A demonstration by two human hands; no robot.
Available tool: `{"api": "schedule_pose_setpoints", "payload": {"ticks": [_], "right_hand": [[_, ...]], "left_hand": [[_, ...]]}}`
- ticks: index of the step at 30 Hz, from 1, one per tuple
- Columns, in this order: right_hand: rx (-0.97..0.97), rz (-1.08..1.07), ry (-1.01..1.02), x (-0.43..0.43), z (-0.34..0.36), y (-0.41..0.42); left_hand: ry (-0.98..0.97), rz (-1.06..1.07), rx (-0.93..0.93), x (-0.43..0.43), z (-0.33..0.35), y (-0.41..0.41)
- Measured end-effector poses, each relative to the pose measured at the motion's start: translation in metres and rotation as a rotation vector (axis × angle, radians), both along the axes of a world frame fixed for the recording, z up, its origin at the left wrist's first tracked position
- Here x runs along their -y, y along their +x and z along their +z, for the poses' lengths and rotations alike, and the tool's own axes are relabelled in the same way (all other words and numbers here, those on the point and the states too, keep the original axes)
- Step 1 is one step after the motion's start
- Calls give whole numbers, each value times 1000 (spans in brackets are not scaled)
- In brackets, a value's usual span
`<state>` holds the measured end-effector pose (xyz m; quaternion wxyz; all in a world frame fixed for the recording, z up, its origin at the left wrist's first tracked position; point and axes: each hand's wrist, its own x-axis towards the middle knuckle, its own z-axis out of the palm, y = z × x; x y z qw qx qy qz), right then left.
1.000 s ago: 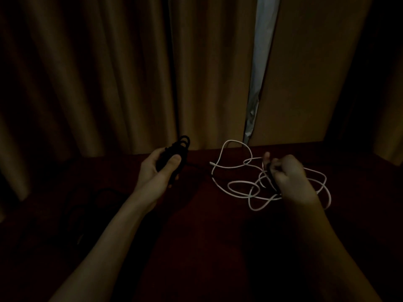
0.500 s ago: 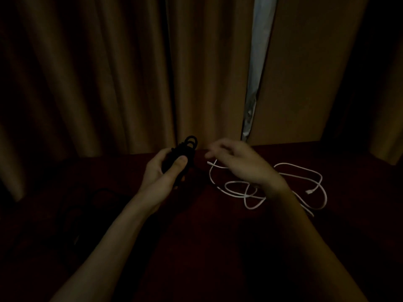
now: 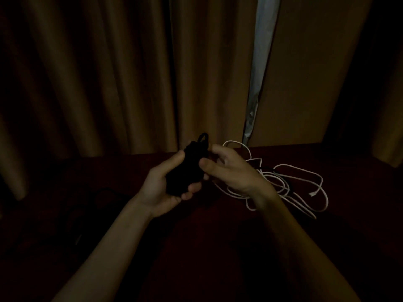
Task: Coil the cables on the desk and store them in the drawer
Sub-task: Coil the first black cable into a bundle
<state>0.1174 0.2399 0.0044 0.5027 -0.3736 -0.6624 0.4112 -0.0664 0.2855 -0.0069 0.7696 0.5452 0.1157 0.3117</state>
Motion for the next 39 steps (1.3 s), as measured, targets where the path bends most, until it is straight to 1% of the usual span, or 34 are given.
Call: {"api": "schedule_pose_setpoints", "payload": {"ticks": [2,4,6,8,10,11,13,17,18,20,22,23,24,25,26,28,29,30,32,34,36,38,39], "right_hand": [[-35,108,-59,6,5,2],[-60,130,-52,10,9,3],[-12,81,-5,12,11,1],[22,-10,7,11,10,-3],[11,-118,10,9,9,-5],[38,-209,44,6,7,-5],[113,-399,109,0,3,-6],[79,-693,81,-4,4,-9],[95,-736,54,-3,7,-12],[166,-742,14,-2,9,-17],[196,-676,-1,-2,11,-19],[185,-623,8,0,13,-18],[182,-565,20,2,16,-17],[186,-502,36,3,17,-13],[172,-428,43,4,18,-10],[94,-293,53,6,18,-4],[44,-242,59,6,17,-2],[-9,-206,59,5,16,-1],[-69,-202,76,3,15,-2],[-89,-173,71,3,14,-1],[-46,-126,61,8,15,-3],[-18,-152,91,13,17,-6],[-23,-190,115,14,18,-8]], "left_hand": [[-48,-125,18,2,1,-1],[-52,-152,7,4,2,-2],[-74,-107,-33,6,4,-2],[-55,-8,-131,8,7,2],[76,161,-260,8,8,6],[141,242,-286,7,7,7],[280,373,-280,6,6,7],[820,563,-381,8,0,10],[928,623,-413,7,-3,12],[1096,730,-435,5,-9,14],[1177,801,-418,3,-13,13],[1168,826,-402,3,-13,13],[1105,841,-380,4,-12,12],[979,834,-339,4,-9,12],[798,806,-277,4,-6,12],[427,691,-132,4,1,12],[294,605,-70,5,4,11],[186,514,-17,8,6,12],[17,318,62,14,9,13],[-81,131,121,18,9,14],[-122,-9,150,18,6,12],[-131,-54,121,19,8,12],[-109,-25,68,19,11,12]]}}
